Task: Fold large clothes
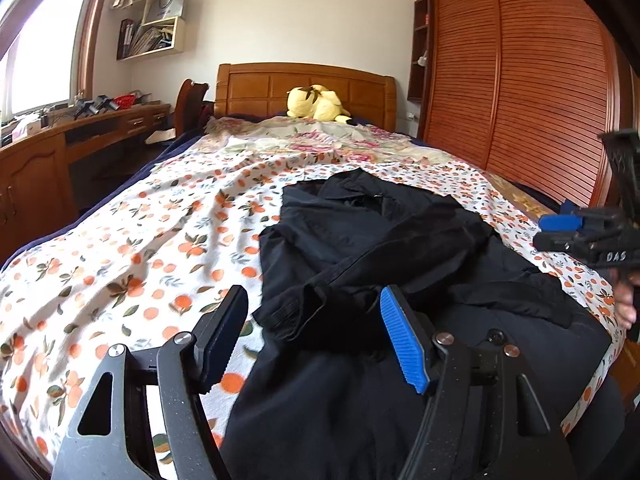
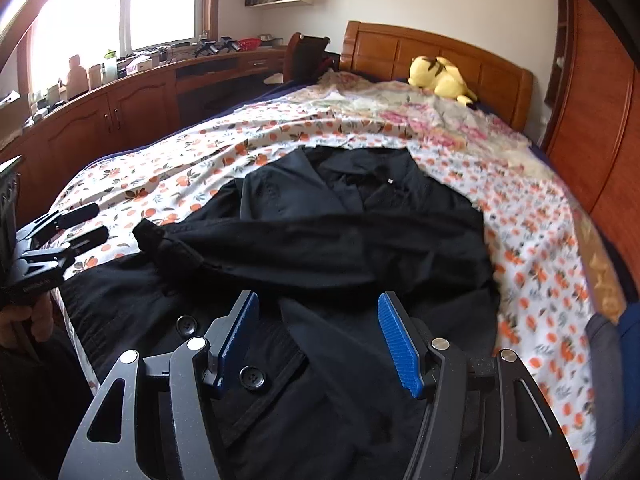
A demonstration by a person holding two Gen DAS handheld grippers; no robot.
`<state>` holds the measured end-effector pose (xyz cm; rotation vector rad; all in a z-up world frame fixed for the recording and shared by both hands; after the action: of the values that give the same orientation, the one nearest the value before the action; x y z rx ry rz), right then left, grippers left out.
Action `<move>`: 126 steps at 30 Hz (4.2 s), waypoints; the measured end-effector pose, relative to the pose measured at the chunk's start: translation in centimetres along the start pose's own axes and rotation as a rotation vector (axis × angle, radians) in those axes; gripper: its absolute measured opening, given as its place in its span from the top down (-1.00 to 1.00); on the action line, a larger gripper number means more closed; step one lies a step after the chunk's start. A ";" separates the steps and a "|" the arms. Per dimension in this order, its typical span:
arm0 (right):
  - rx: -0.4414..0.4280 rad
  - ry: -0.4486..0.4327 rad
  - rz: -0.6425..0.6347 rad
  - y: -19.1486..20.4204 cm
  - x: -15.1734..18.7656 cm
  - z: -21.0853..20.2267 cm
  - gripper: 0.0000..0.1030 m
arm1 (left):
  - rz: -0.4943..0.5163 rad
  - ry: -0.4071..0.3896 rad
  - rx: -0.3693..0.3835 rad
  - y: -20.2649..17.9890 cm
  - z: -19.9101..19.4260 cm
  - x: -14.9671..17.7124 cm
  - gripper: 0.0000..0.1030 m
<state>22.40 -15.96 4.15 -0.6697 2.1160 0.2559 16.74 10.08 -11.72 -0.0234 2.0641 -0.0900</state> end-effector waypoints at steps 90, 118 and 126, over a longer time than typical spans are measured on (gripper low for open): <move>0.124 0.145 0.268 -9.2 14.4 0.3 -0.24 | 0.099 0.215 -0.052 1.3 -2.6 6.0 0.31; 0.113 0.168 0.275 -7.5 15.5 -1.7 -0.26 | 0.048 0.283 -0.058 2.6 -1.9 8.1 0.23; 0.110 0.169 0.258 -7.1 15.4 -1.4 -0.26 | 0.048 0.286 -0.047 2.3 -1.9 8.0 0.40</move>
<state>18.10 -28.17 -6.93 -0.3635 2.3611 0.2283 11.35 12.00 -18.03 0.0109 2.3513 -0.0149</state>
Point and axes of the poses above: each gripper's, at about its wrist camera, not at the fingertips, and z roughly the way its jaws point, y to its left, x to its underside, the point moved 1 cm from there along z, roughly the way its jaws point, and after that the axes turned 1 degree about z, right-handed, at the moved point
